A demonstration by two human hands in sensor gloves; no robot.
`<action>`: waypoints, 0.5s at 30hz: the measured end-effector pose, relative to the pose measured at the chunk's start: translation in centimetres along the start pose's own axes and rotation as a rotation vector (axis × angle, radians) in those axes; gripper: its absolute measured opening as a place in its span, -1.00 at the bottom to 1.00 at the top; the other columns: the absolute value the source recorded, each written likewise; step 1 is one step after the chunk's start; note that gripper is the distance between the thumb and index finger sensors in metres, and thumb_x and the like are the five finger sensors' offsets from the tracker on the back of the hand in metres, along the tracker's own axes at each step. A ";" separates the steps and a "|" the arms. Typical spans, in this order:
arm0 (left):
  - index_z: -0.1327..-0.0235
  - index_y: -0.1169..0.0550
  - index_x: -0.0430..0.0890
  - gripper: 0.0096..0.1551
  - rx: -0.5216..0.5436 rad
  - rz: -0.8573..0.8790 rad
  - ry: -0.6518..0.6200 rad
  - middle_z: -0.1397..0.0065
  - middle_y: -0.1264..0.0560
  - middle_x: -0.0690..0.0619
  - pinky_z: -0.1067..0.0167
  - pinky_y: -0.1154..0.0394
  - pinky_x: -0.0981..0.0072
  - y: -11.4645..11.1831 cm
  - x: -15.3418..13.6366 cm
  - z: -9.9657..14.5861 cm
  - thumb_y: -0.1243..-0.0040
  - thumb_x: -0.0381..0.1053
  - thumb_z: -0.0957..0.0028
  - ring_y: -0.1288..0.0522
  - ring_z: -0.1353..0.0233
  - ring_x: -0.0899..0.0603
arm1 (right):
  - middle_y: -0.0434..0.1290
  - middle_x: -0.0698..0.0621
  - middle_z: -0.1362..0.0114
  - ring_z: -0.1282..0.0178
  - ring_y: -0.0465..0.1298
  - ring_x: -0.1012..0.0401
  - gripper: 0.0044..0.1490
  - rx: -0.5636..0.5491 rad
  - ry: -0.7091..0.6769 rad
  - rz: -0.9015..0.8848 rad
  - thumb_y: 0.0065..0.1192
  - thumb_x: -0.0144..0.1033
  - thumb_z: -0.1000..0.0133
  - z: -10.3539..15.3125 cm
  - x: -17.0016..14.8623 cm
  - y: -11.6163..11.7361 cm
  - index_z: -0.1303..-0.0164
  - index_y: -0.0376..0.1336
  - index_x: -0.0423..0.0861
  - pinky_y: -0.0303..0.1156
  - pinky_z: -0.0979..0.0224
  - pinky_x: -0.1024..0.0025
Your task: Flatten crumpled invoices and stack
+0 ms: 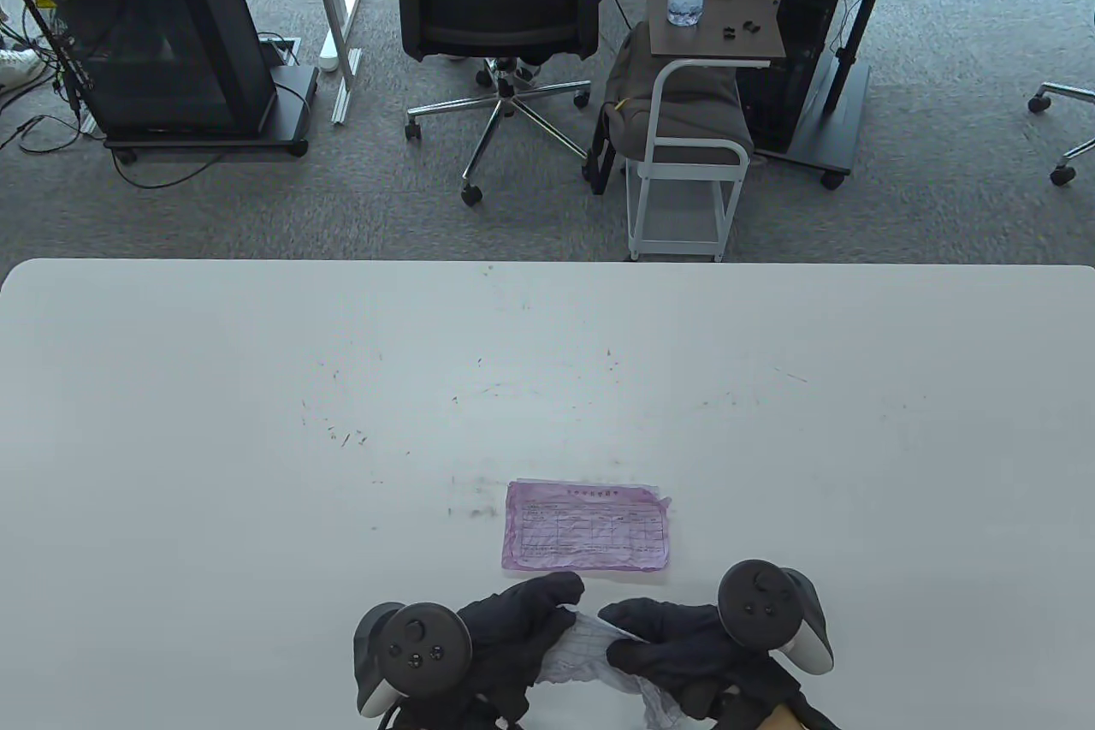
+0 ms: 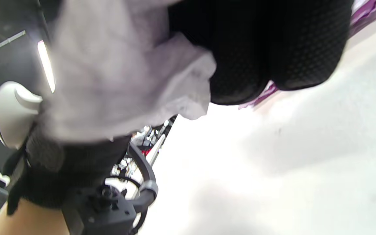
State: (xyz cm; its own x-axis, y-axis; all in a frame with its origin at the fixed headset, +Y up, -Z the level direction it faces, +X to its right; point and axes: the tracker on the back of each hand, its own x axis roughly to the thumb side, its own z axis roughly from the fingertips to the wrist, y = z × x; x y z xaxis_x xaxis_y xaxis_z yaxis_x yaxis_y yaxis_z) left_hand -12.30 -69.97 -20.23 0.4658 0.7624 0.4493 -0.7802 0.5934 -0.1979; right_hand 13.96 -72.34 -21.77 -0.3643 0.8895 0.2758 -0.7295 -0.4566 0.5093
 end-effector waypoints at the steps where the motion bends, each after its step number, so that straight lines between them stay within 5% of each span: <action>1: -0.35 -0.49 -0.08 -0.56 0.016 0.018 0.016 -0.01 -0.62 -0.12 -0.02 -0.61 -0.05 0.1 -0.3 0.0 -0.14 -0.07 -0.22 -0.65 0.37 0.00 | 0.57 -0.27 -0.19 0.03 0.64 -0.02 -0.47 -0.027 -0.001 -0.014 0.33 -0.31 -0.19 0.1 -0.1 -0.3 -0.31 0.25 -0.22 0.61 -0.05 -0.02; 8: -0.36 -0.49 -0.11 -0.56 0.024 0.037 0.159 0.07 -0.63 -0.11 0.03 -0.63 -0.02 0.3 -2.5 0.1 -0.14 -0.08 -0.22 -0.63 0.46 0.04 | 0.57 -0.20 -0.12 0.07 0.63 0.03 -0.46 -0.064 0.074 0.007 0.37 -0.34 -0.17 1.0 -0.9 -1.6 -0.31 0.24 -0.21 0.61 -0.03 0.01; 15: -0.48 -0.38 -0.20 -0.44 -0.199 -0.153 0.278 -0.07 -0.60 -0.15 -0.06 -0.57 -0.13 -1.9 -4.0 0.1 -0.19 -0.13 -0.22 -0.68 0.29 -0.07 | 0.58 -0.15 -0.03 0.17 0.62 0.10 -0.46 0.031 0.250 0.310 0.37 -0.28 -0.17 0.4 -2.1 -0.1 -0.29 0.26 -0.21 0.61 0.03 0.07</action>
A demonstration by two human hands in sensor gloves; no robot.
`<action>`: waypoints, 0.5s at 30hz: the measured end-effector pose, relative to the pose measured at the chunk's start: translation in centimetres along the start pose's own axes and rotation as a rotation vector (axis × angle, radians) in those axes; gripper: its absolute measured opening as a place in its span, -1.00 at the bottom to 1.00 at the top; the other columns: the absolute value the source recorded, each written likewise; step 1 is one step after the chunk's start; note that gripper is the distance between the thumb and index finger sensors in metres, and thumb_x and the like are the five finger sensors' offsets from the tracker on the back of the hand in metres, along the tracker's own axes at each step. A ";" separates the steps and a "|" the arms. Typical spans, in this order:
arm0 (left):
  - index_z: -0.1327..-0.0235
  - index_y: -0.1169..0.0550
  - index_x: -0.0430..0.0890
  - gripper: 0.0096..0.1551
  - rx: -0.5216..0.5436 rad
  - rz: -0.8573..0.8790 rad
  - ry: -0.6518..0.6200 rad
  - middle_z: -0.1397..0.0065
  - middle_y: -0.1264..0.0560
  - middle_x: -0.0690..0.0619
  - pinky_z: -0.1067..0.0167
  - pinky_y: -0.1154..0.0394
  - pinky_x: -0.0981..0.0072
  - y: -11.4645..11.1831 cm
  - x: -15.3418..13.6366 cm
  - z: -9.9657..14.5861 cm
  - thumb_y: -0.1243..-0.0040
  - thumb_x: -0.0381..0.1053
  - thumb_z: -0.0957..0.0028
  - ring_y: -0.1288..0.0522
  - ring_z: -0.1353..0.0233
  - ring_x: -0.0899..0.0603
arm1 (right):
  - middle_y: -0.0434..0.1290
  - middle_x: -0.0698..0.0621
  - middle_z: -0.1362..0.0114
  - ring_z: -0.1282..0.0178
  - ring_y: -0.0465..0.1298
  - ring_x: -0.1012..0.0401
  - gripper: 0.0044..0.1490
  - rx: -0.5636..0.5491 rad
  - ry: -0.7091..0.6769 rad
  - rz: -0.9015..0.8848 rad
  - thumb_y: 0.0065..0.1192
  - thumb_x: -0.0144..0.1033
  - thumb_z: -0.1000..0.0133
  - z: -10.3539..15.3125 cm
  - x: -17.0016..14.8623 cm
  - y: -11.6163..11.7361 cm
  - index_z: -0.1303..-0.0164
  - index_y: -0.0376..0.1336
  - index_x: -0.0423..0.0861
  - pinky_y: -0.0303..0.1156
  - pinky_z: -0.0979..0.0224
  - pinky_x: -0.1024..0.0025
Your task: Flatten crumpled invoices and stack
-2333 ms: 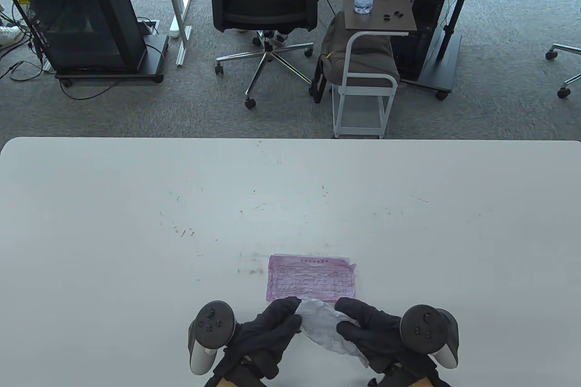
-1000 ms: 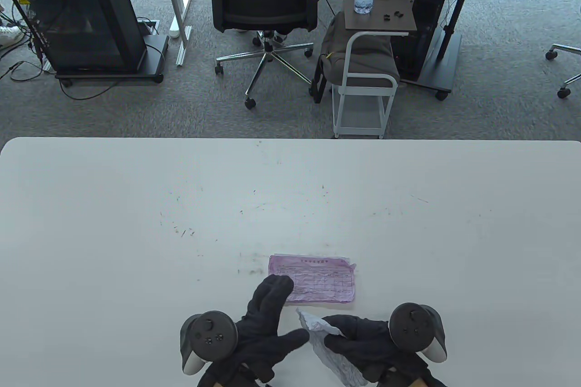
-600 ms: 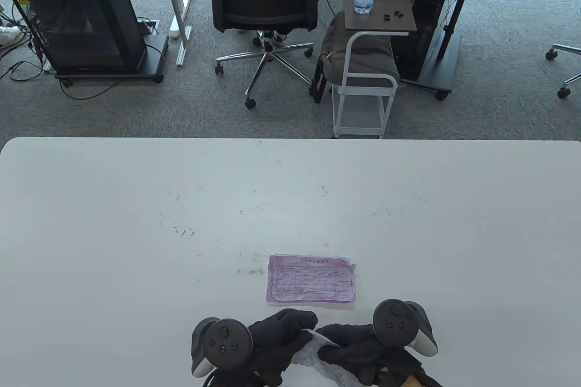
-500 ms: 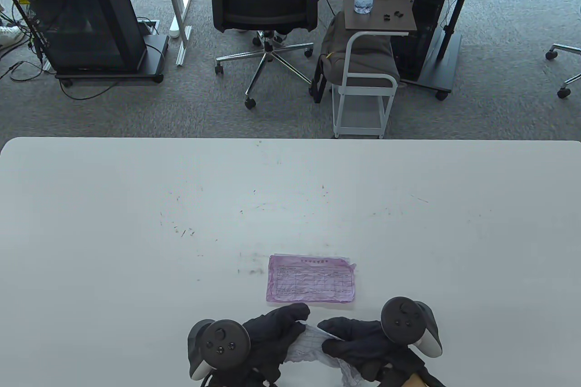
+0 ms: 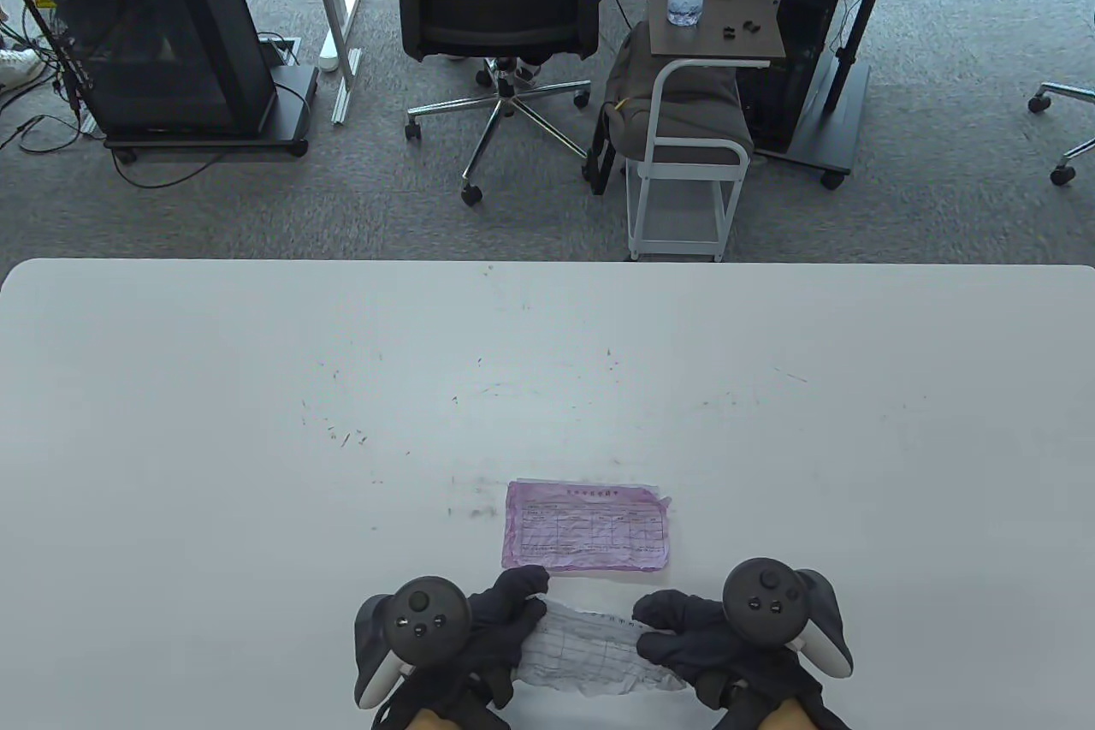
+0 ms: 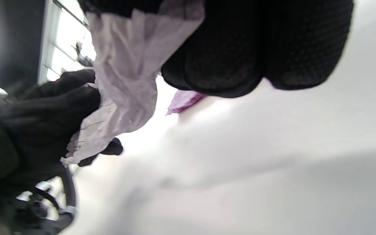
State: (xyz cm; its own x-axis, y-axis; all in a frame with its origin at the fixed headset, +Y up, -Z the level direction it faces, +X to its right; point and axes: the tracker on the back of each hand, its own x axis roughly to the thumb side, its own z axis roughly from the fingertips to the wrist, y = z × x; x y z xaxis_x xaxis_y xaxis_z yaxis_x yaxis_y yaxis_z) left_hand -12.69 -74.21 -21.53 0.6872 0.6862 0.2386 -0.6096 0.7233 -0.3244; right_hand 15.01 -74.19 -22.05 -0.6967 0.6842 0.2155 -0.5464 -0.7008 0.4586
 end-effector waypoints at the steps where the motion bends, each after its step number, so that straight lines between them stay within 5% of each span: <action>1: -0.52 -0.33 -0.21 -0.39 -0.052 -0.056 0.021 -0.14 -0.57 -0.16 -0.09 -0.56 -0.15 -0.4 -0.1 -0.1 -0.20 -0.13 -0.22 -0.68 0.22 -0.09 | 0.59 -0.14 0.00 0.19 0.62 0.12 -0.47 0.030 0.030 0.057 0.36 -0.27 -0.17 -0.2 0.0 0.5 -0.27 0.27 -0.21 0.62 0.04 0.09; 6: -0.64 -0.13 -0.02 -0.23 -0.116 -0.210 0.085 -0.49 -0.24 -0.26 -0.20 -0.44 -0.27 -1.3 -0.4 -0.3 -0.22 -0.16 -0.22 -0.53 -0.22 -0.30 | 0.60 -0.12 0.05 0.24 0.62 0.13 -0.48 0.126 0.130 0.242 0.36 -0.24 -0.17 -0.9 0.1 2.3 -0.25 0.29 -0.22 0.62 0.07 0.10; 9: -0.60 -0.16 0.23 -0.27 -0.157 -0.231 0.014 -0.61 0.00 -0.29 -0.29 -0.33 -0.35 -1.3 -0.2 -0.2 -0.21 -0.11 -0.23 -0.32 -0.43 -0.46 | 0.61 -0.11 0.06 0.25 0.63 0.14 -0.48 0.126 0.161 0.308 0.36 -0.23 -0.17 -1.2 0.1 2.6 -0.24 0.30 -0.22 0.63 0.08 0.12; 15: -0.54 -0.34 0.22 -0.43 -0.477 -0.355 -0.051 -0.64 0.27 -0.29 -0.36 -0.13 -0.48 -4.4 1.5 -0.8 -0.17 -0.07 -0.26 0.06 -0.55 -0.64 | 0.61 -0.11 0.06 0.25 0.63 0.14 -0.48 0.128 0.198 0.268 0.36 -0.24 -0.17 -1.4 -0.5 2.9 -0.24 0.30 -0.22 0.63 0.09 0.12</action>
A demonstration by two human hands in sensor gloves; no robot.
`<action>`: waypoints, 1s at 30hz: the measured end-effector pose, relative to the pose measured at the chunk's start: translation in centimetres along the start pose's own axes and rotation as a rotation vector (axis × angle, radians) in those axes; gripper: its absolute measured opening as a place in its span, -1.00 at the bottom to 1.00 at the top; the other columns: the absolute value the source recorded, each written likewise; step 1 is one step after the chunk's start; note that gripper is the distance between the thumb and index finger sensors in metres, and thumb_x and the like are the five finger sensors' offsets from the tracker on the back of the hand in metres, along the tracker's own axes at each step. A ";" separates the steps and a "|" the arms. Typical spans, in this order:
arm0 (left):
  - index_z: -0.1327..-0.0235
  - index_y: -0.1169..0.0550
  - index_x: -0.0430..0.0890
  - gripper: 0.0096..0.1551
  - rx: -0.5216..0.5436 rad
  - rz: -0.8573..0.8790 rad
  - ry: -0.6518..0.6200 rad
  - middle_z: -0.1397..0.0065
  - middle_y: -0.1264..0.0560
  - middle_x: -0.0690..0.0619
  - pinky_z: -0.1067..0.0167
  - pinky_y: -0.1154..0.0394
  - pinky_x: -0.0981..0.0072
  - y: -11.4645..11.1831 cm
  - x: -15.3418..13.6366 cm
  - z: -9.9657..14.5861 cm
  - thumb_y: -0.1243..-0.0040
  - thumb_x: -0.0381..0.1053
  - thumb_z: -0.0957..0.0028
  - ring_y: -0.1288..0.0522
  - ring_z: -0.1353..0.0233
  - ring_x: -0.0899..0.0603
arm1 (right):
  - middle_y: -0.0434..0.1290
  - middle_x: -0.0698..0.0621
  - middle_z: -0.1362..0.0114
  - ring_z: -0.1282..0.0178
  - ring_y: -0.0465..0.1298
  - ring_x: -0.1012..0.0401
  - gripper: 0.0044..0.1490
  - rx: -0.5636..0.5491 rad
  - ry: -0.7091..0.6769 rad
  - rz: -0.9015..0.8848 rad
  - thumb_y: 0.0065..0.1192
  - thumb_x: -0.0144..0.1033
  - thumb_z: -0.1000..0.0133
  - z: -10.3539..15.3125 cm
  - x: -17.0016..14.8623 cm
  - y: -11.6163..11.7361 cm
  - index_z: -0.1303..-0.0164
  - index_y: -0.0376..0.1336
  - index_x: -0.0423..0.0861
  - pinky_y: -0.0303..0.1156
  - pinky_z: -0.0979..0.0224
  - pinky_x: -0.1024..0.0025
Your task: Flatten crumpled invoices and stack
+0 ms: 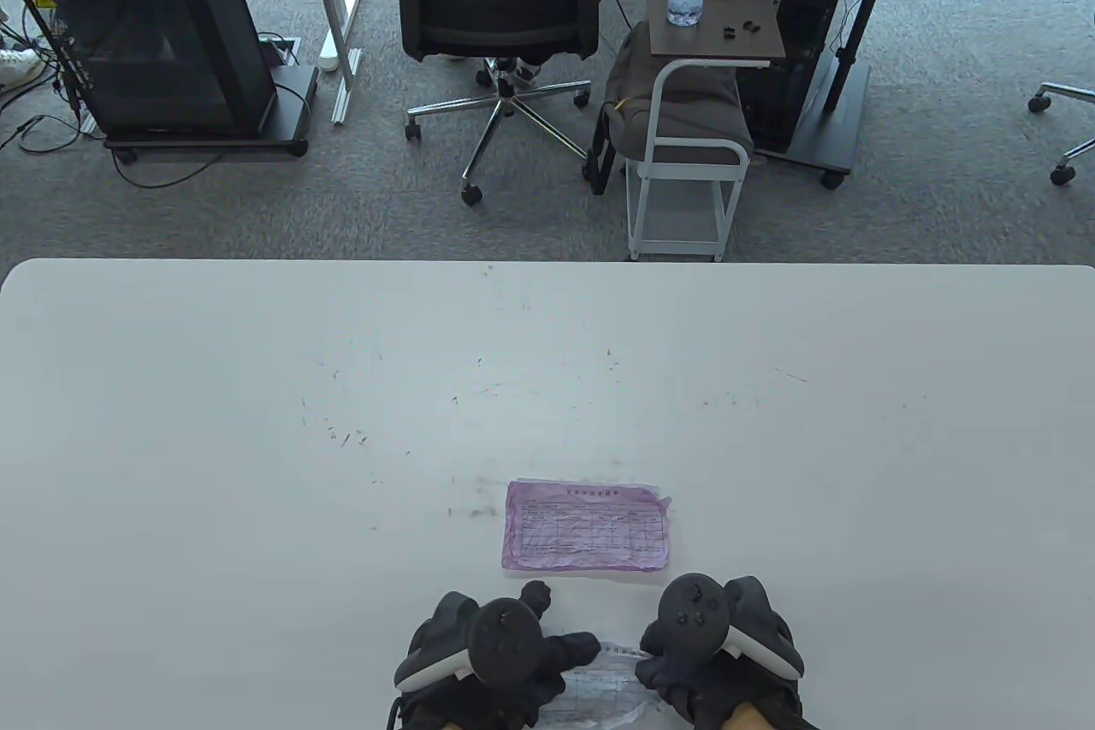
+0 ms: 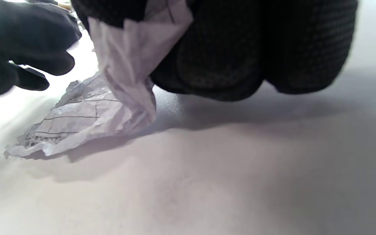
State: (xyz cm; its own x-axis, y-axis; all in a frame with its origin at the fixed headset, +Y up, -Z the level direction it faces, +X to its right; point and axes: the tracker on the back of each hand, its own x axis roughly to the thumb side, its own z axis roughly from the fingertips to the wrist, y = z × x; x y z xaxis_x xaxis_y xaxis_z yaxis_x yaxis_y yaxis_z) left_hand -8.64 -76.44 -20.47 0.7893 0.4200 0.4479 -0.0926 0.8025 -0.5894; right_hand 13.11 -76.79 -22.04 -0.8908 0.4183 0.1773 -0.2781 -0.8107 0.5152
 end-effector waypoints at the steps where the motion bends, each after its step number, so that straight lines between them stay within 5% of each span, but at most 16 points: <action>1: -0.55 -0.32 0.22 -0.42 -0.029 -0.025 0.012 -0.63 0.31 -0.29 -0.36 -0.11 -0.49 -0.3 0.2 -0.3 -0.16 -0.06 -0.27 0.10 -0.55 -0.65 | 0.61 -0.11 0.06 0.25 0.63 0.14 -0.48 0.000 0.000 0.000 0.36 -0.23 -0.17 0.0 0.0 0.0 -0.24 0.30 -0.22 0.63 0.09 0.12; 6: -0.57 -0.16 0.25 -0.36 -0.123 -0.206 0.115 -0.58 0.39 -0.27 -0.36 -0.05 -0.46 -1.5 0.8 -1.4 -0.12 -0.02 -0.28 0.20 -0.52 -0.65 | 0.61 -0.11 0.05 0.24 0.63 0.14 -0.48 -0.017 -0.012 0.000 0.36 -0.24 -0.17 0.0 -0.1 0.1 -0.24 0.30 -0.22 0.63 0.08 0.11; 15: -0.54 0.08 0.29 -0.04 -0.279 -0.062 0.266 -0.55 0.49 -0.15 -0.34 0.14 -0.50 -1.4 -1.0 -0.9 -0.28 0.13 -0.12 0.45 -0.49 -0.58 | 0.57 -0.16 -0.07 0.12 0.61 0.06 -0.46 -0.022 0.008 0.021 0.39 -0.31 -0.16 0.0 -0.3 -0.3 -0.28 0.27 -0.19 0.60 -0.01 0.03; 27: -0.50 0.12 0.32 0.00 -0.285 -0.016 0.334 -0.51 0.53 -0.21 -0.32 0.16 -0.52 -1.2 -2.0 -0.5 -0.30 0.13 -0.08 0.49 -0.46 -0.61 | 0.54 -0.19 -0.13 0.06 0.60 0.02 -0.47 -0.049 0.134 0.144 0.39 -0.38 -0.15 0.8 -1.9 -1.1 -0.29 0.26 -0.18 0.57 -0.06 -0.02; 30: -0.49 0.14 0.32 0.00 -0.298 -0.013 0.331 -0.50 0.54 -0.21 -0.31 0.18 -0.53 -1.2 -2.0 -0.5 -0.29 0.14 -0.08 0.51 -0.45 -0.61 | 0.53 -0.19 -0.17 0.02 0.60 0.02 -0.47 -0.172 0.147 0.236 0.34 -0.29 -0.18 1.5 -1.7 -2.3 -0.31 0.24 -0.17 0.58 -0.07 -0.01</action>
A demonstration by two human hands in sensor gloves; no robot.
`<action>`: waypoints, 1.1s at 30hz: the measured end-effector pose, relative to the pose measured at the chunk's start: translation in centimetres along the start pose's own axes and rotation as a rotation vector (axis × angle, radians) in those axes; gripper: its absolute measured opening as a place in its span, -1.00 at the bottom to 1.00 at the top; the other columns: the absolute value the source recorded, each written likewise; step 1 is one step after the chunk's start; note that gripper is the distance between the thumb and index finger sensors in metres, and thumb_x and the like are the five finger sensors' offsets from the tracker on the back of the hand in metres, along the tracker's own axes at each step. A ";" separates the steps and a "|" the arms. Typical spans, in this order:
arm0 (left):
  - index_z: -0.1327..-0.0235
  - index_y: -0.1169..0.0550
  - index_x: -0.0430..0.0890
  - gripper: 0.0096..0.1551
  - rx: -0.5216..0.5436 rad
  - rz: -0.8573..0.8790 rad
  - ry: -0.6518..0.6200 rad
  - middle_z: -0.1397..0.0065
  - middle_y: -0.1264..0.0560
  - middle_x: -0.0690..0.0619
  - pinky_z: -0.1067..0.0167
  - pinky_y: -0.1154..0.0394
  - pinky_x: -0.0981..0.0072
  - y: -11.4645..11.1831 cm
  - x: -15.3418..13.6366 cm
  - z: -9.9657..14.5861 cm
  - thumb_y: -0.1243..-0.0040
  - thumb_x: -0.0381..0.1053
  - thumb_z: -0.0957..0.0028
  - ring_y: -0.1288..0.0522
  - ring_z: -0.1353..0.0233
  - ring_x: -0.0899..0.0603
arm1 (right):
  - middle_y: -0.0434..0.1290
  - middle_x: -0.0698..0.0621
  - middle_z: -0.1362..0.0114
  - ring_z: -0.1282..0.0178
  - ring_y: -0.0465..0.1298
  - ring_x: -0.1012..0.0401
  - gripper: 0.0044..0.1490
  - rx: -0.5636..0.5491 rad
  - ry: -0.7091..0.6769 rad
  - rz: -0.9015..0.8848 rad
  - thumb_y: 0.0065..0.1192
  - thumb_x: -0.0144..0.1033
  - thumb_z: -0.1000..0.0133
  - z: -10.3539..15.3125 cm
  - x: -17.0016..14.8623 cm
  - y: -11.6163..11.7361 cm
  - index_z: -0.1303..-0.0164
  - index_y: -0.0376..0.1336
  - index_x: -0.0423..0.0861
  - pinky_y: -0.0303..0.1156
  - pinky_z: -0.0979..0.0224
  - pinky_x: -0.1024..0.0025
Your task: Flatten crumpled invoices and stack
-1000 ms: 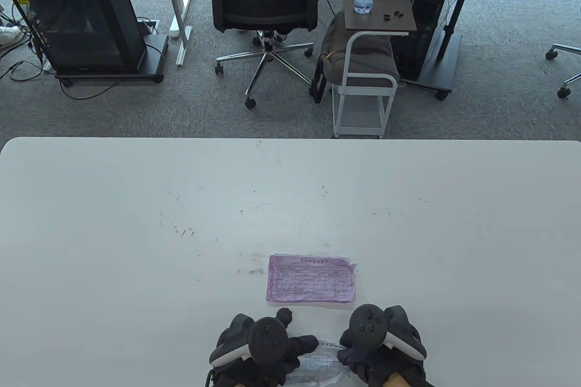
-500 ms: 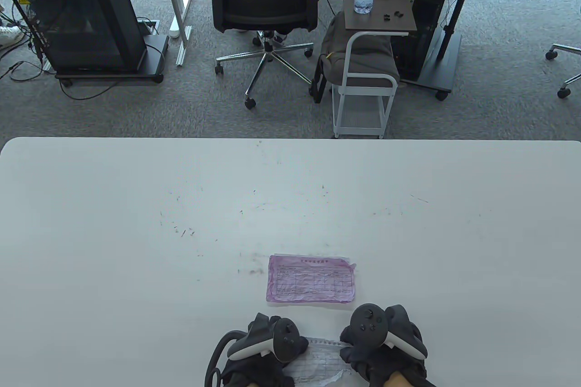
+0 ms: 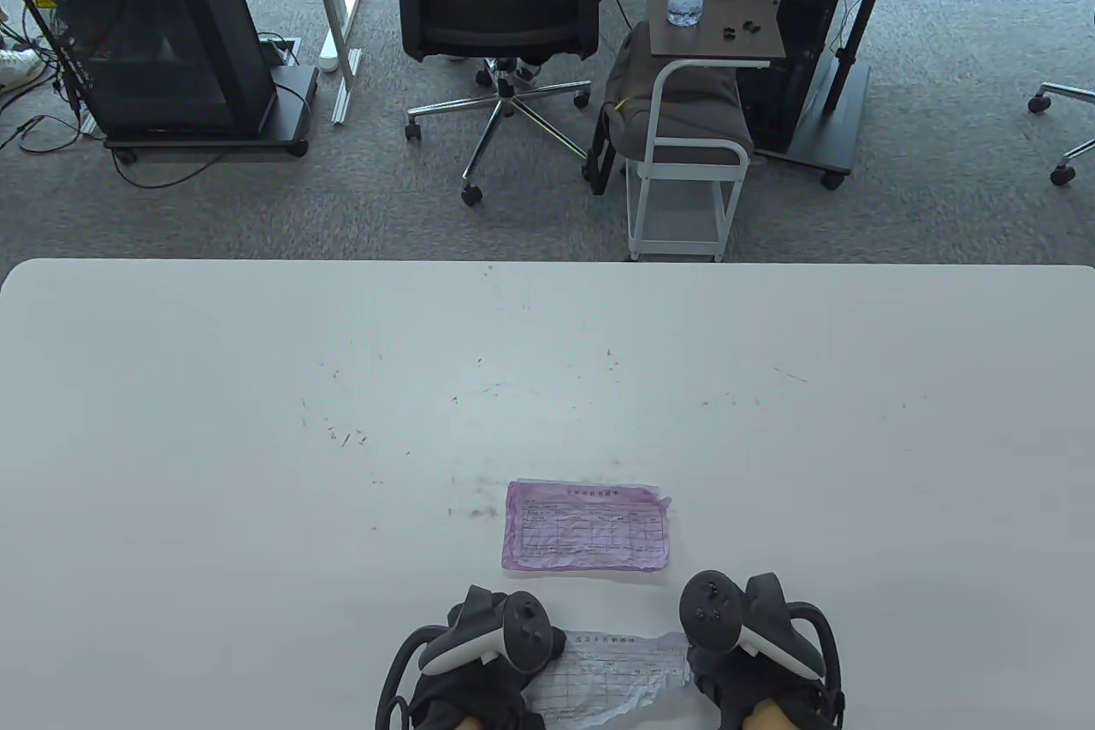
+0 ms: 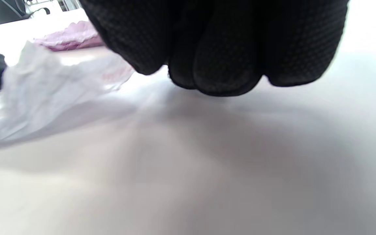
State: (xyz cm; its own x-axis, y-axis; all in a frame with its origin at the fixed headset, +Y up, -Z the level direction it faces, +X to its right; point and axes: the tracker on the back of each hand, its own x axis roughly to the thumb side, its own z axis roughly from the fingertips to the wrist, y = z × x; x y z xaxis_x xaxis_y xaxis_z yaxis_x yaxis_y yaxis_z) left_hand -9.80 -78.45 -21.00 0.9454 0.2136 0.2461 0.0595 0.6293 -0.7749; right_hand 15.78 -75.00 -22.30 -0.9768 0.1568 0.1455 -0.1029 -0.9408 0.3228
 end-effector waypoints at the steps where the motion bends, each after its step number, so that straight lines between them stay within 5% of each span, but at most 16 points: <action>1: -0.49 0.13 0.32 0.00 0.001 0.001 0.000 -0.50 0.54 -0.21 -0.31 0.18 -0.53 0.0 0.0 0.0 -0.29 0.13 -0.08 0.51 -0.45 -0.61 | 0.52 -0.21 -0.19 0.00 0.59 -0.01 -0.46 -0.051 -0.009 -0.017 0.33 -0.29 -0.18 0.2 0.1 -0.4 -0.31 0.24 -0.18 0.58 -0.07 -0.03; 5: -0.50 0.13 0.32 0.00 -0.002 0.010 -0.006 -0.50 0.54 -0.20 -0.31 0.20 -0.54 0.0 -0.1 0.0 -0.29 0.13 -0.09 0.52 -0.44 -0.61 | 0.38 -0.33 -0.36 -0.17 0.50 -0.13 -0.45 -0.195 -0.234 -0.085 0.27 -0.23 -0.20 1.3 2.3 -1.3 -0.34 0.21 -0.16 0.54 -0.12 -0.10; 9: -0.49 0.15 0.32 0.02 -0.016 0.011 -0.011 -0.49 0.56 -0.20 -0.30 0.22 -0.54 0.0 -0.1 0.0 -0.30 0.14 -0.09 0.54 -0.43 -0.61 | 0.24 -0.34 -0.49 -0.32 0.40 -0.18 -0.43 -0.099 -0.565 -0.103 0.24 -0.19 -0.21 1.7 6.7 -0.3 -0.36 0.19 -0.15 0.48 -0.22 -0.15; 14: -0.49 0.16 0.31 0.03 -0.014 0.014 -0.012 -0.49 0.56 -0.19 -0.30 0.22 -0.54 0.0 -0.1 0.0 -0.30 0.14 -0.08 0.54 -0.43 -0.60 | 0.24 -0.28 -0.52 -0.36 0.38 -0.15 -0.50 0.088 -0.742 0.113 0.23 -0.18 -0.21 2.2 10.4 2.6 -0.32 0.24 -0.09 0.47 -0.26 -0.17; 18: -0.50 0.15 0.31 0.04 -0.008 0.023 -0.013 -0.49 0.55 -0.19 -0.29 0.22 -0.54 0.0 -0.1 -0.1 -0.32 0.13 -0.08 0.54 -0.43 -0.60 | 0.10 -0.28 -0.60 -0.43 0.21 -0.20 -0.38 0.300 -0.729 0.190 0.20 -0.07 -0.24 1.9 11.1 4.3 -0.47 0.14 -0.01 0.34 -0.31 -0.25; 22: -0.49 0.15 0.32 0.04 -0.010 0.027 -0.013 -0.49 0.55 -0.19 -0.29 0.23 -0.54 0.0 -0.1 -0.1 -0.32 0.14 -0.08 0.55 -0.43 -0.60 | 0.12 -0.21 -0.60 -0.45 0.20 -0.16 -0.40 0.351 -0.676 0.183 0.16 0.02 -0.25 1.5 10.9 3.9 -0.45 0.18 0.01 0.35 -0.31 -0.27; 33: -0.50 0.14 0.31 0.03 -0.010 0.036 -0.013 -0.49 0.55 -0.18 -0.29 0.23 -0.54 0.0 -0.1 -0.2 -0.32 0.13 -0.08 0.55 -0.43 -0.60 | 0.50 -0.08 -0.20 -0.11 0.53 -0.04 -0.60 0.443 -0.374 0.077 0.15 0.08 -0.26 -0.1 7.2 3.0 -0.03 0.42 0.03 0.44 -0.20 -0.22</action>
State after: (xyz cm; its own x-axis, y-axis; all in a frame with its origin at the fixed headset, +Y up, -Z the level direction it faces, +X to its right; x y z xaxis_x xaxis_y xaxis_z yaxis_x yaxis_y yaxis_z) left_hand -9.80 -78.57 -21.12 0.9426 0.2461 0.2255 0.0287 0.6134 -0.7892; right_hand 8.39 -76.68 -20.36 -0.8376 0.2637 0.4784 0.1331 -0.7508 0.6470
